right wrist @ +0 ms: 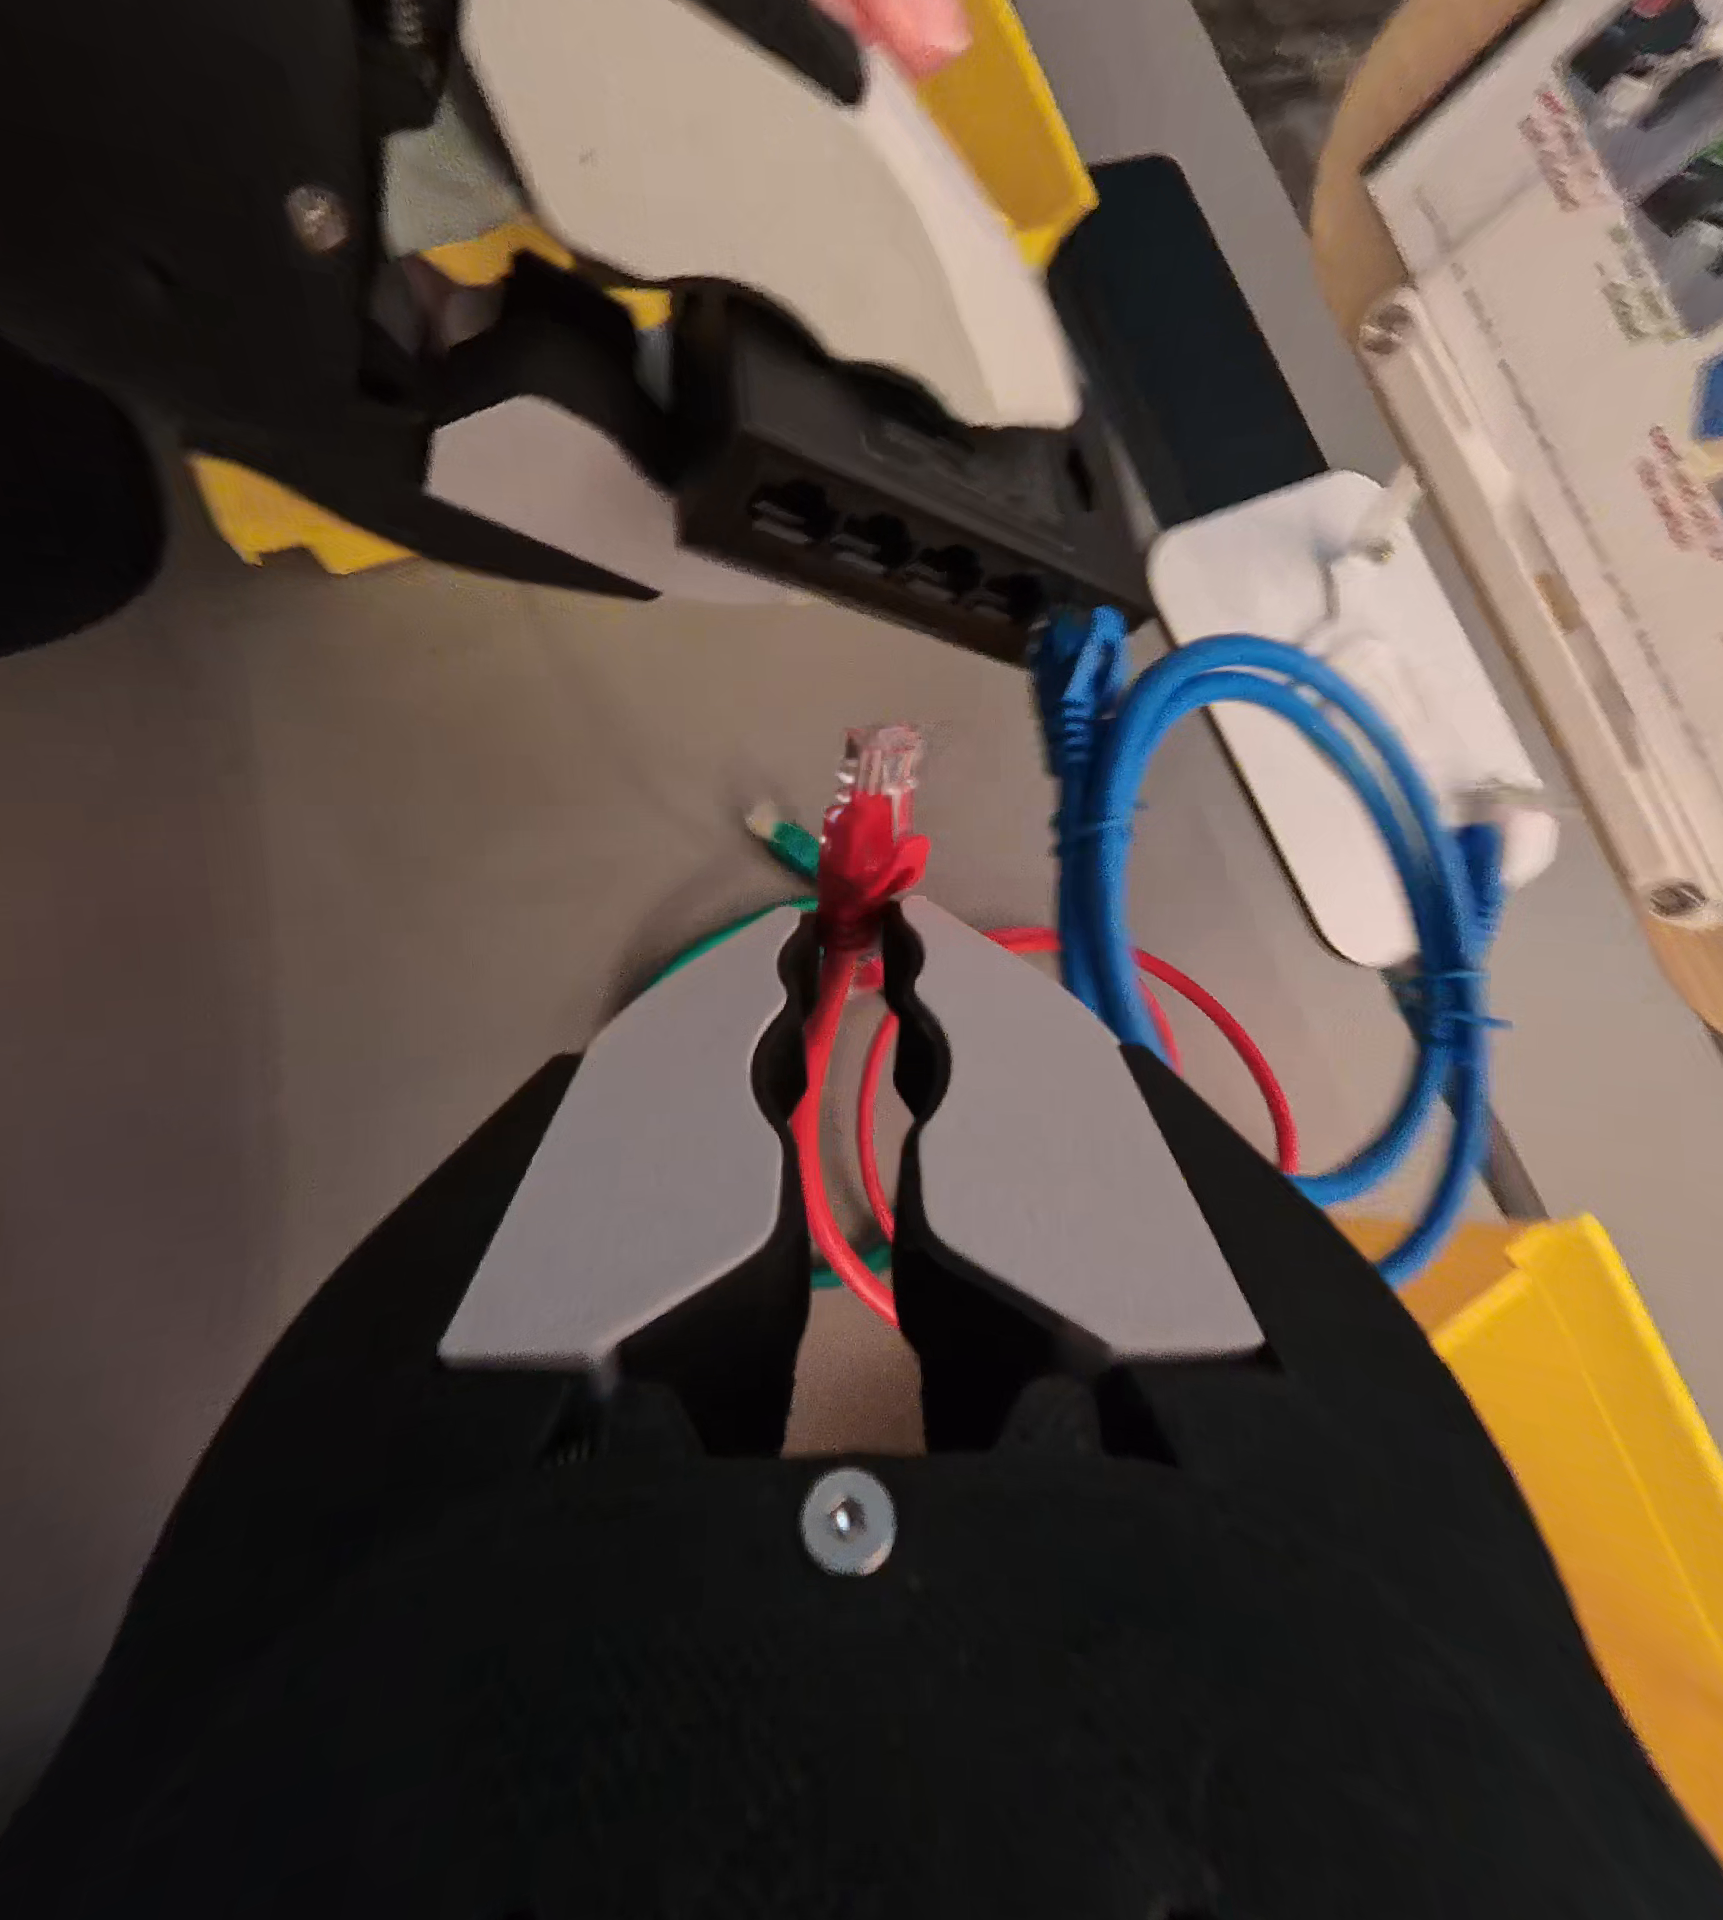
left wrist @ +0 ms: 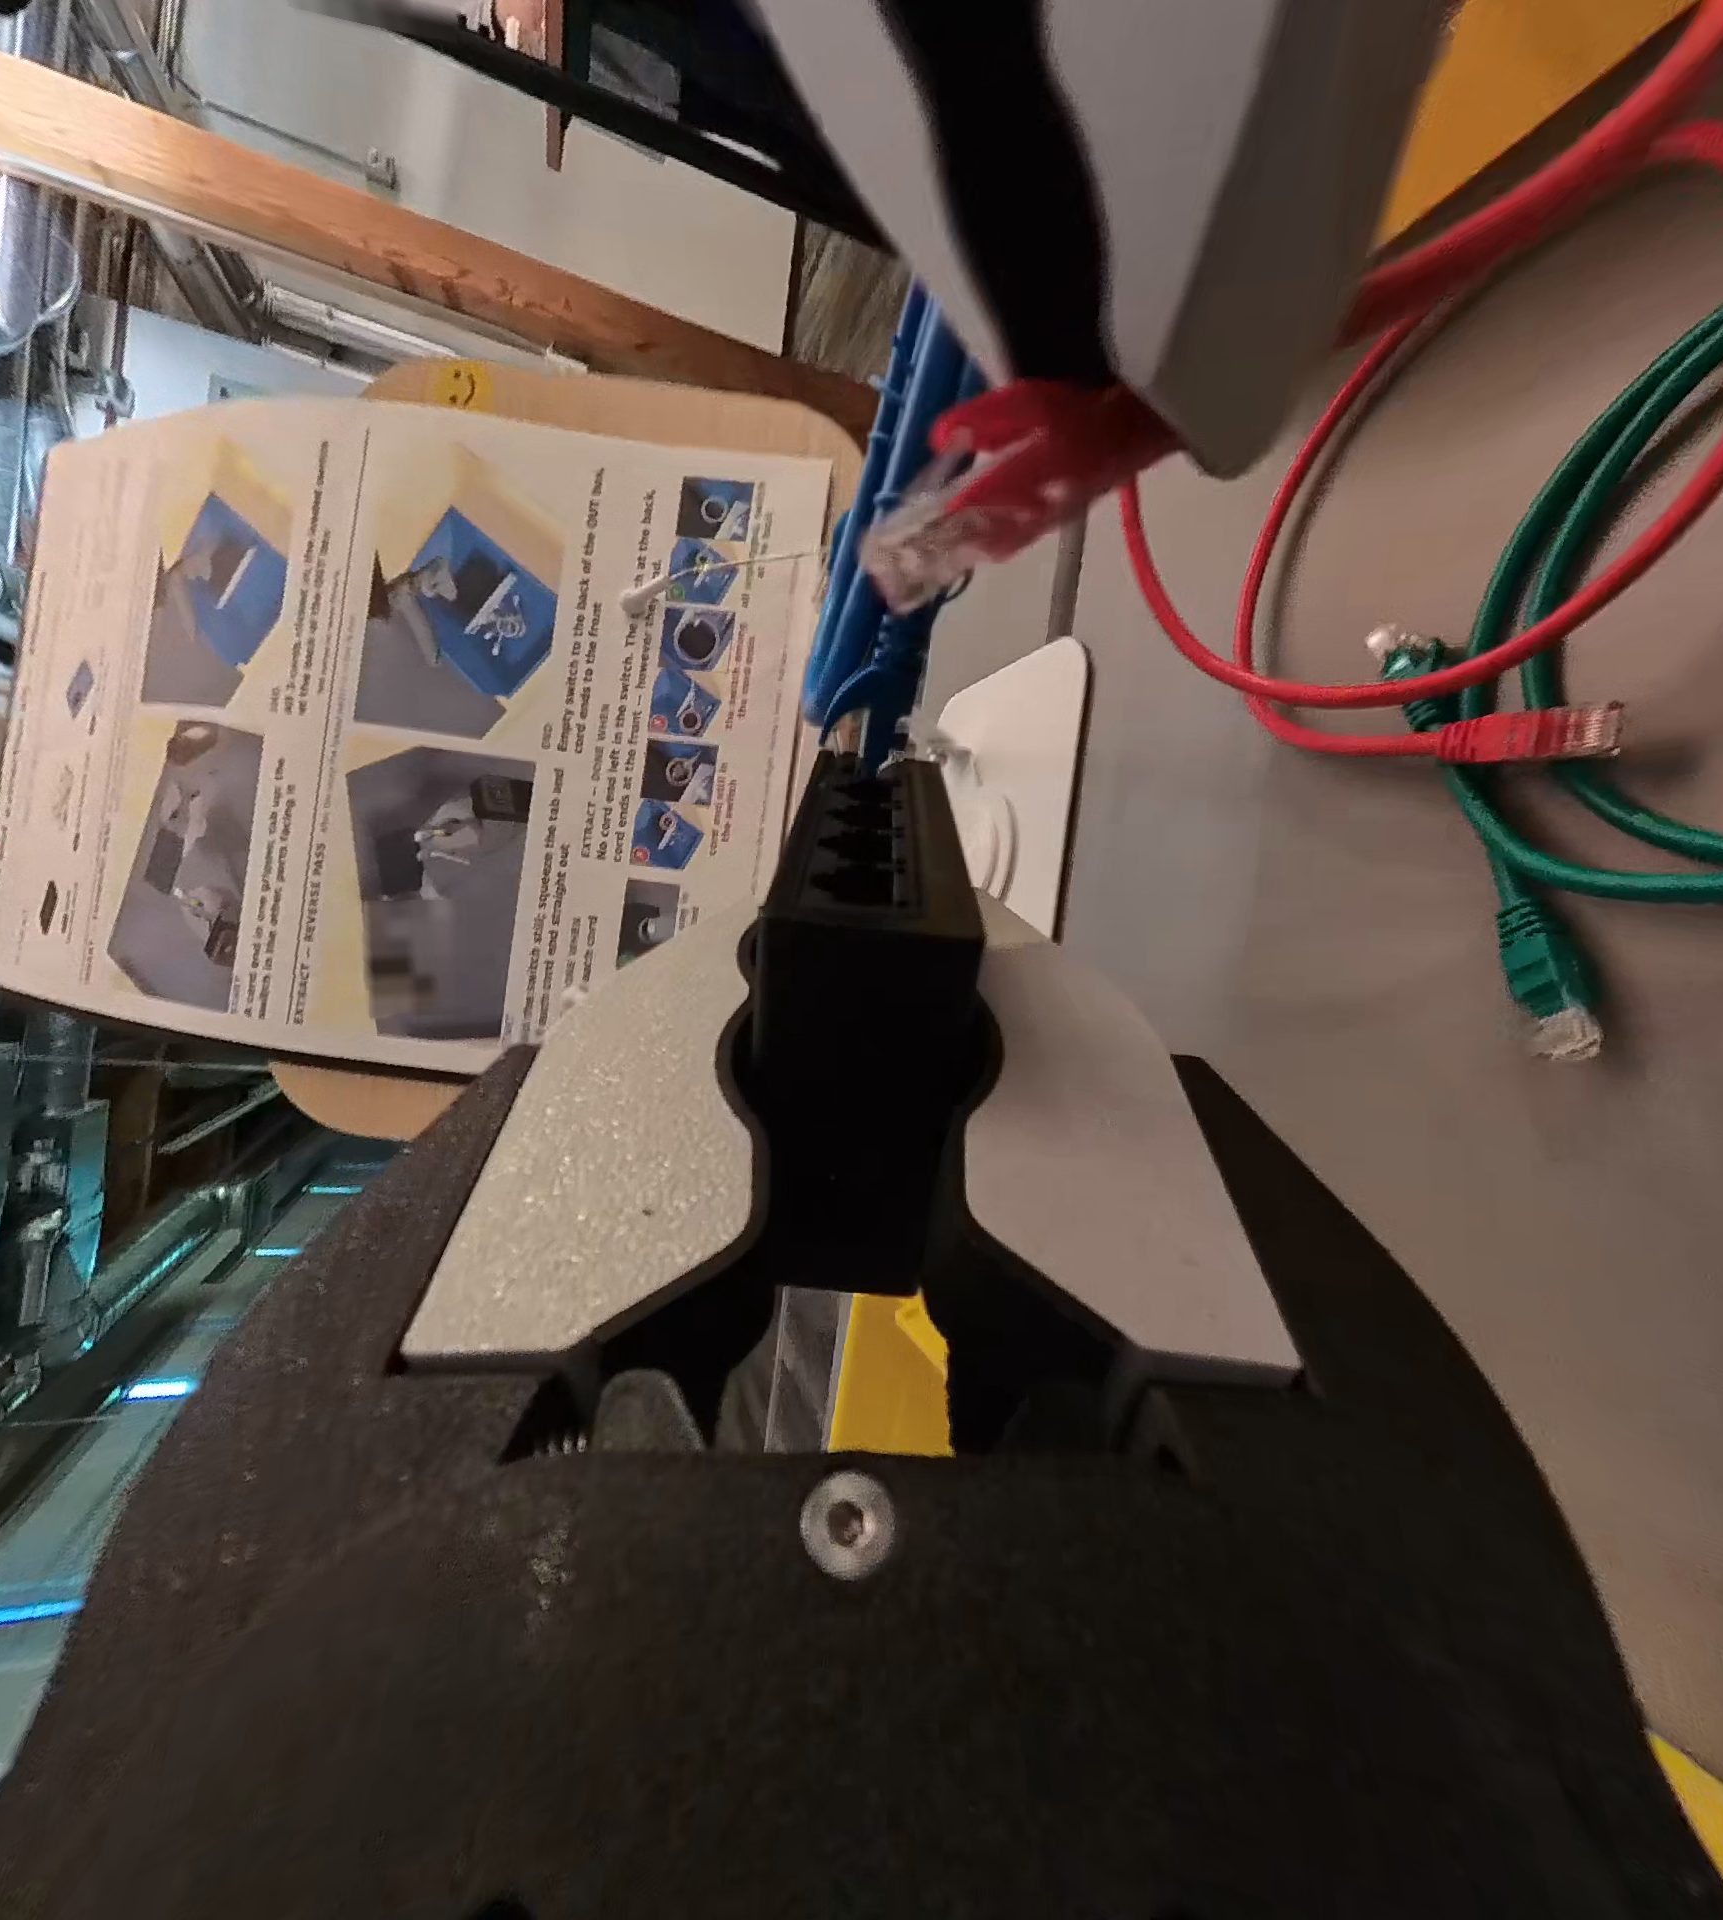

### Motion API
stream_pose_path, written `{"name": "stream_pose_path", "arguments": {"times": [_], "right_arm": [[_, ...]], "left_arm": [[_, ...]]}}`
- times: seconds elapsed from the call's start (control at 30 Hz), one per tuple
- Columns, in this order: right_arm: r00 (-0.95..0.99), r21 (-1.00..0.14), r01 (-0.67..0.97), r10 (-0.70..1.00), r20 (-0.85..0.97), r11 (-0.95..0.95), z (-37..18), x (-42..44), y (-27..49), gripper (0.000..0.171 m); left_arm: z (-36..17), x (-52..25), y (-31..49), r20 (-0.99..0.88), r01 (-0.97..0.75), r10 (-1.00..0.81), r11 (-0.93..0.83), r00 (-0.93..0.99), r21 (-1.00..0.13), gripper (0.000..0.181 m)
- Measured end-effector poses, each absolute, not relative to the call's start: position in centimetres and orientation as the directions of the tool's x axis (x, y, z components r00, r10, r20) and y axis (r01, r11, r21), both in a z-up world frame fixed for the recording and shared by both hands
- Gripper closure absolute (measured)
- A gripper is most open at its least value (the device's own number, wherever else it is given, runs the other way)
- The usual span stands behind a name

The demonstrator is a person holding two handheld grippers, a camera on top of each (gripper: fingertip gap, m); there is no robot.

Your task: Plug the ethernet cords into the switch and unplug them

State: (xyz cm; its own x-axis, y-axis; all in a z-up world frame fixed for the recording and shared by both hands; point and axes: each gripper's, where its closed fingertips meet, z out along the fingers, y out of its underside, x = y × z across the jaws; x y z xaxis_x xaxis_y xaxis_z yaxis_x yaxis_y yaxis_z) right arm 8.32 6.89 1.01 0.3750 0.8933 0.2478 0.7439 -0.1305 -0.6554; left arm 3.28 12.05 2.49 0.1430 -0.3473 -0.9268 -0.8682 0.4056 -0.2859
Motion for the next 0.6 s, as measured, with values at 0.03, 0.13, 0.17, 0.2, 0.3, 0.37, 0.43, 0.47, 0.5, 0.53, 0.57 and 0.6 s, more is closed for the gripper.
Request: {"name": "stream_pose_path", "arguments": {"times": [0.03,0.13,0.17,0.2,0.3,0.37,0.43,0.47,0.5,0.53,0.57,0.6], "right_arm": [[0.341,-0.671,0.732,0.915,0.215,-0.115,0.6,7.7,6.5,0.158],[0.245,-0.715,0.696,0.959,0.144,-0.07,-1.2,6.2,5.5,0.158],[0.224,-0.732,0.677,0.969,0.101,-0.08,-2.1,5.5,5.3,0.158],[0.188,-0.758,0.647,0.98,0.062,-0.076,-2.9,4.6,5.0,0.158],[0.075,-0.817,0.571,0.996,-0.047,-0.082,-6.4,2.1,3.9,0.158],[0.059,-0.816,0.571,0.995,-0.077,-0.097,-9.2,1.5,3.8,0.159],[0.057,-0.802,0.58,0.99,-0.132,-0.141,-11.3,1.3,3.8,0.159],[0.046,-0.804,0.576,0.988,-0.15,-0.149,-11.9,1.1,3.7,0.159],[0.049,-0.798,0.58,0.984,-0.169,-0.166,-12.5,0.9,3.8,0.159],[0.056,-0.784,0.595,0.982,-0.183,-0.18,-13.0,0.8,4.0,0.158],[0.049,-0.774,0.607,0.98,-0.192,-0.182,-13.3,0.8,3.9,0.158],[0.046,-0.764,0.618,0.979,-0.201,-0.186,-13.5,0.7,3.9,0.157]], "left_arm": [[2.7,2.6,12.3,-0.927,-0.875,-0.342,0.39,0.153,-0.288,0.151],[3.8,-1.1,13.6,-0.927,-0.902,-0.308,0.302,0.213,-0.307,0.152],[4.3,-2.6,14.0,-0.928,-0.911,-0.289,0.266,0.236,-0.315,0.152],[4.7,-4.1,14.3,-0.927,-0.916,-0.271,0.234,0.26,-0.325,0.152],[5.9,-7.2,14.6,-0.92,-0.916,-0.23,0.175,0.317,-0.36,0.152],[6.5,-8.0,14.5,-0.919,-0.914,-0.209,0.164,0.335,-0.371,0.151],[6.8,-7.9,14.4,-0.92,-0.914,-0.202,0.168,0.335,-0.369,0.151],[6.9,-7.7,14.3,-0.922,-0.914,-0.2,0.175,0.331,-0.366,0.151],[6.9,-7.3,14.3,-0.924,-0.914,-0.201,0.182,0.326,-0.362,0.151],[6.8,-6.9,14.2,-0.926,-0.915,-0.204,0.19,0.319,-0.357,0.152],[6.7,-6.6,14.2,-0.928,-0.915,-0.206,0.197,0.312,-0.351,0.152],[6.6,-6.3,14.2,-0.929,-0.916,-0.209,0.202,0.306,-0.347,0.152]]}}
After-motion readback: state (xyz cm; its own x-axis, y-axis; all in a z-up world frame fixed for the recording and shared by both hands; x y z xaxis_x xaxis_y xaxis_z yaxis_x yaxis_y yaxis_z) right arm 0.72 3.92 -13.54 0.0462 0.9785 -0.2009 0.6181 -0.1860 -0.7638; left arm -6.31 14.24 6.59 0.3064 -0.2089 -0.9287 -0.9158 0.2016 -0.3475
